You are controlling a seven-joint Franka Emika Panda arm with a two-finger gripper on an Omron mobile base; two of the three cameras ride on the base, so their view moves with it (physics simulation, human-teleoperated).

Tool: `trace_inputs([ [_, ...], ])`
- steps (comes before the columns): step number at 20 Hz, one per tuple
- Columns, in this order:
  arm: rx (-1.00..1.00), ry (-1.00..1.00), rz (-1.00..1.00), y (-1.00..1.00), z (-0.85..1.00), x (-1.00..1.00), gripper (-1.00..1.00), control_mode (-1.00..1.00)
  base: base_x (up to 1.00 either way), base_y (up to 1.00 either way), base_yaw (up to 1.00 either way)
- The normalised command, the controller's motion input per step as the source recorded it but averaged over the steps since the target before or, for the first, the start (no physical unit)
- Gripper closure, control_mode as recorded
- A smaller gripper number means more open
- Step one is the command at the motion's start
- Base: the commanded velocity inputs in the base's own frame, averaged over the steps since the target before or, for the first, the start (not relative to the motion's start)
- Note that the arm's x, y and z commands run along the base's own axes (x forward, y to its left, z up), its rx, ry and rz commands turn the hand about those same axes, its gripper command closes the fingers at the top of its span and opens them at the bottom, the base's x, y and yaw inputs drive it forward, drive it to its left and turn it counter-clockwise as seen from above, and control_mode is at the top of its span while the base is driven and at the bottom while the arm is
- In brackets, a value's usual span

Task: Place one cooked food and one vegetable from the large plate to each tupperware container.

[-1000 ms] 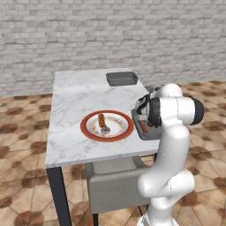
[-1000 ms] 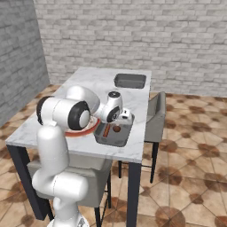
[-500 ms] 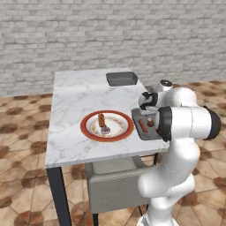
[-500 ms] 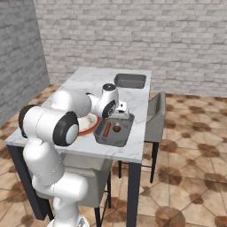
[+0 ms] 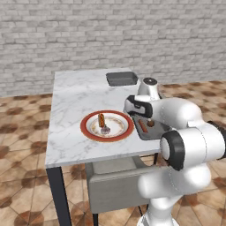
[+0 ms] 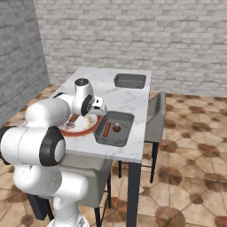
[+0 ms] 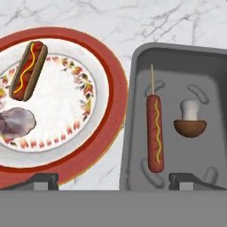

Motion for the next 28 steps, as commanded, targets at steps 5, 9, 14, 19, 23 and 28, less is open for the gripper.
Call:
trace_inputs([
  [5, 0.11, 0.12, 0.0, 0.87, 0.24, -0.27, -1.0, -1.0, 0.0, 0.0, 0.0],
  [9, 0.06, 0.08, 0.0, 0.59, 0.09, -0.24, -1.0, -1.0, 0.0, 0.0, 0.0],
  [14, 0.02, 0.05, 0.0, 0.39, -0.01, -0.42, -1.0, -1.0, 0.0, 0.0, 0.0],
  [19, 0.0, 0.0, -0.01, 0.37, -0.28, -0.06, -1.0, -1.0, 0.0, 0.0, 0.0],
  [23, 0.0, 0.07, -0.01, 0.16, -0.3, 0.29, -1.0, -1.0, 0.0, 0.0, 0.0],
  [28, 0.0, 0.04, 0.0, 0.24, -0.26, 0.55, -1.0, -1.0, 0.0, 0.0, 0.0],
])
